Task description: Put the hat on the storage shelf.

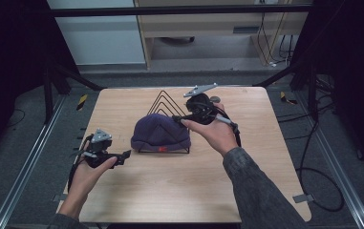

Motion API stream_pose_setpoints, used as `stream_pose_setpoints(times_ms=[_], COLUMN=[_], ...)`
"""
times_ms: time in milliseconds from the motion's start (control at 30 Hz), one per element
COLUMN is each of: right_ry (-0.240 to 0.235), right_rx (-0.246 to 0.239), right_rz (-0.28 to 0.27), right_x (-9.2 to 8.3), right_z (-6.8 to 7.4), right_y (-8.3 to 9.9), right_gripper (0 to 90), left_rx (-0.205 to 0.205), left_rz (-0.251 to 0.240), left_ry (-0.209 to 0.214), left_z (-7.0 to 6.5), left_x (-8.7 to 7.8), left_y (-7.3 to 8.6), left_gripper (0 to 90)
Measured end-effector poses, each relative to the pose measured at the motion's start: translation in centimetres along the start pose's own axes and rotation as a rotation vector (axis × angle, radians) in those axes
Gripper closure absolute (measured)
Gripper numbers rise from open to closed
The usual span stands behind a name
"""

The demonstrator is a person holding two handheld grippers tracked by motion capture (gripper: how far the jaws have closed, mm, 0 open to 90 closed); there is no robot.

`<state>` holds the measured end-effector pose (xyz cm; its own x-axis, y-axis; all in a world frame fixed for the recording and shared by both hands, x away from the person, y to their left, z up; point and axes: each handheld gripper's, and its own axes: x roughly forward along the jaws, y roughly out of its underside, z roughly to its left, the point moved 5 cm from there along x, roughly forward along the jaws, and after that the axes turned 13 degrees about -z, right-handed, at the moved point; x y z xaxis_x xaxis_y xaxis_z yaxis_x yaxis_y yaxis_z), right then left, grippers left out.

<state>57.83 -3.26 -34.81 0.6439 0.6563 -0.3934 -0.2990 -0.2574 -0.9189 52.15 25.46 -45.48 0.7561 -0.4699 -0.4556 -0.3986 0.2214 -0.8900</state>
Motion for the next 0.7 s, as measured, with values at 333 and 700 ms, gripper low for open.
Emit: stream_pose_setpoints(times_ms=[333, 700], right_ry=[0.034, 0.034], right_rx=[-0.043, -0.067], right_rz=[-0.056, -0.093], right_x=[-2.4, -4.8], right_z=[-0.8, -1.7], right_y=[0.4, 1.1], right_gripper=[11.9, 7.5], left_rx=[-0.016, -0.037], left_rz=[-0.022, -0.033], left_ry=[-0.016, -0.027], left_z=[0.1, 0.3], left_x=[-1.0, -1.5], left_y=[0.2, 0.8], left_gripper=[6.5, 5.1])
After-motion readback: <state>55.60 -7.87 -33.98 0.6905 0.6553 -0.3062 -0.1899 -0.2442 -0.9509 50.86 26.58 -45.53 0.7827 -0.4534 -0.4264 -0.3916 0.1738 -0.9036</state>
